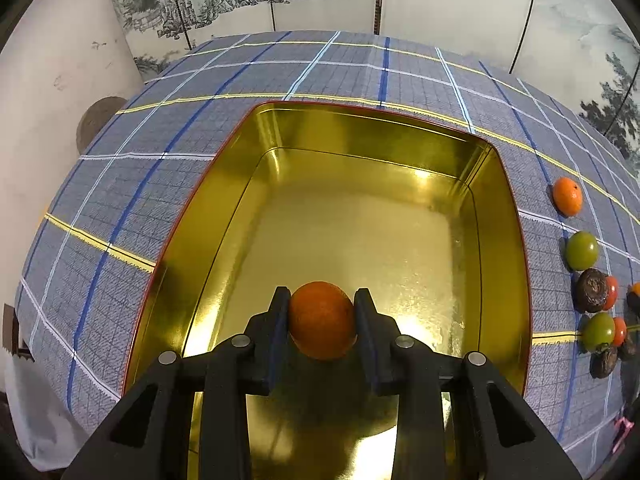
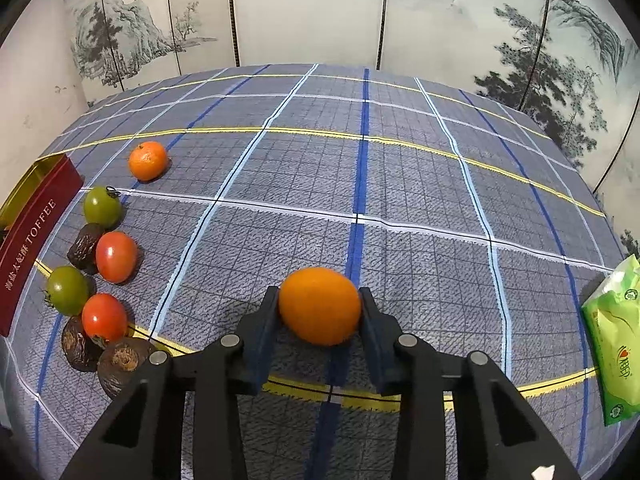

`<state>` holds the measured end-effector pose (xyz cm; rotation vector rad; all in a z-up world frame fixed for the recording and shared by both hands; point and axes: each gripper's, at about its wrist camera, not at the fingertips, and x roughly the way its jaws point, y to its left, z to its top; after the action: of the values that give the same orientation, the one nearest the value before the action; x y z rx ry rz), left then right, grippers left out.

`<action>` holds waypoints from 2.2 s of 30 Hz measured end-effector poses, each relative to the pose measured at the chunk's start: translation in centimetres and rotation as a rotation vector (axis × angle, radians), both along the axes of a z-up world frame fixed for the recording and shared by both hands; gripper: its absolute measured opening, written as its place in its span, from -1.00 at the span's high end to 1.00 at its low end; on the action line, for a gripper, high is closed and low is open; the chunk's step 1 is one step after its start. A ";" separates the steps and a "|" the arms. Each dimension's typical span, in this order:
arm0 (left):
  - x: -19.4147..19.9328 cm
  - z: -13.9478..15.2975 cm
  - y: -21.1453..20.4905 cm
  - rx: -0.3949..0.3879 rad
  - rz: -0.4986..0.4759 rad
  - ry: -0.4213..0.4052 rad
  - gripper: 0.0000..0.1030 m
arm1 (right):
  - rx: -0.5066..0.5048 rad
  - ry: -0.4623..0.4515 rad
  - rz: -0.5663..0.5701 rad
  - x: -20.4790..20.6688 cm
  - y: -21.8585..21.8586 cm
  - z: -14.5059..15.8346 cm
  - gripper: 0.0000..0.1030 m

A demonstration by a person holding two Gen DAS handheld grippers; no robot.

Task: Organize fruits
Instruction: 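Carry the mandarin into the gold tin and open the left gripper while right holds, then lower the held mandarin into the gold tin and open the right gripper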

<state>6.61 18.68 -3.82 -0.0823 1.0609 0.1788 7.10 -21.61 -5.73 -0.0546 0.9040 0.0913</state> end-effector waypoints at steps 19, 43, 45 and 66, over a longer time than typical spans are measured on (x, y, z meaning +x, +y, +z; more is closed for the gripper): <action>-0.7 0.1 0.8 -0.058 0.010 -0.020 0.32 | 0.064 -0.070 0.151 -0.2 7.2 7.2 0.36; -7.1 5.7 8.2 -0.060 0.167 -0.191 -0.12 | 0.072 0.000 0.668 -1.7 30.6 6.4 0.36; -7.6 5.3 8.9 -0.063 0.187 -0.184 -0.13 | 0.059 0.009 0.693 -1.7 31.8 6.0 0.36; -9.5 3.4 10.9 -0.047 0.237 -0.136 -0.24 | -0.035 0.091 0.752 -2.3 36.4 2.1 0.32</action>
<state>-2.90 29.54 -0.40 -0.2592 0.9181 0.3574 4.76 14.77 -3.58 -0.4253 0.9364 0.7822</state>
